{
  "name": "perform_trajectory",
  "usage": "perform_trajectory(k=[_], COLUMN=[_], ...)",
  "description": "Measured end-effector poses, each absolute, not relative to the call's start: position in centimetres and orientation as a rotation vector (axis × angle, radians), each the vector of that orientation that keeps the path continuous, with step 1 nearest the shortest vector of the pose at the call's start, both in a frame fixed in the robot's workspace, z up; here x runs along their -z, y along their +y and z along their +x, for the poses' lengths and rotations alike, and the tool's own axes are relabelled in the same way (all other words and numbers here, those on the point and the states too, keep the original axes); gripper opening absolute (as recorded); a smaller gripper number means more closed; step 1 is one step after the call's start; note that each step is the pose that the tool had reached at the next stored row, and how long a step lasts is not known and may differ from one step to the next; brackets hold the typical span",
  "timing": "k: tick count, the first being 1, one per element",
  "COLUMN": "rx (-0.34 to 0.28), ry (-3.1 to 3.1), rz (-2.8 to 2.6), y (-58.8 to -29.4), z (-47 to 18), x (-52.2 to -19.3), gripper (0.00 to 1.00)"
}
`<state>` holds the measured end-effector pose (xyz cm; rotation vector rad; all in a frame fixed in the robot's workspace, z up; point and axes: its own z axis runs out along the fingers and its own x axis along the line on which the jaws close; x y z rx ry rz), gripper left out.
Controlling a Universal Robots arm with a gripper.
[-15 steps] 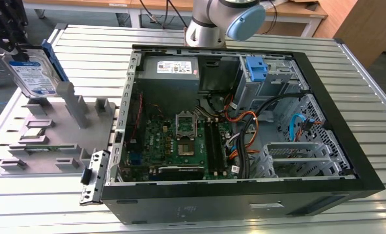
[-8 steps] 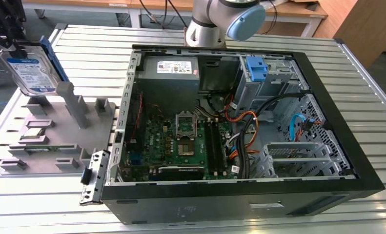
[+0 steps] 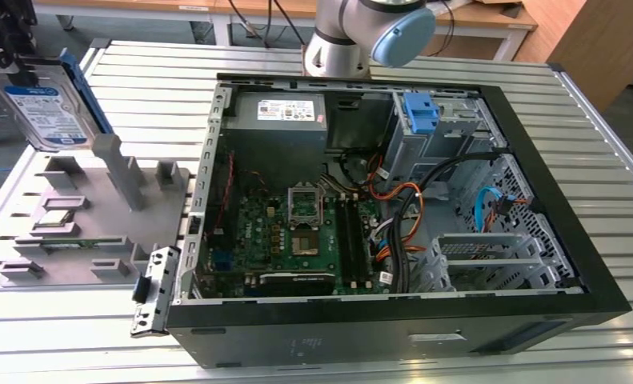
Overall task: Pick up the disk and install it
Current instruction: 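Pick up the disk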
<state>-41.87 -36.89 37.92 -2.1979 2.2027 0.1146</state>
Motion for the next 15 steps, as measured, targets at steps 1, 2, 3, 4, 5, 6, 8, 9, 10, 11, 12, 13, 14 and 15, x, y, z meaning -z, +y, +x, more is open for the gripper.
perform_trajectory(k=[1,2,3,4,5,6,8,9,10,11,12,13,14,15], rx=[-0.115,-0.115,-0.115,-0.115,-0.115,-0.115,-0.115,-0.115,-0.115,-0.115,-0.115,-0.115,-0.115,-0.115], ry=[2.203,2.203,2.203,2.203,2.203,2.203,2.203,2.203,2.203,2.203,2.203,2.203,2.203,2.203], rz=[-2.198,-2.198,-2.198,-2.198,-2.198,-2.198,-2.198,-2.198,-2.198,-2.198,-2.198,-2.198,-2.198,-2.198], y=[-36.9,-36.9,-36.9,-36.9,-36.9,-36.9,-36.9,-36.9,-36.9,-36.9,-36.9,-36.9,-36.9,-36.9], z=[-41.9,-41.9,-41.9,-41.9,-41.9,-41.9,-41.9,-41.9,-41.9,-41.9,-41.9,-41.9,-41.9,-41.9], x=[-38.1,-38.3,-38.6,-38.8,-39.0,-39.2,-39.7,-39.9,-40.1,-40.4,-40.7,-40.9,-41.1,-41.3], gripper=[0.35,0.35,0.35,0.35,0.35,0.35,0.35,0.35,0.35,0.35,0.35,0.35,0.35,0.35])
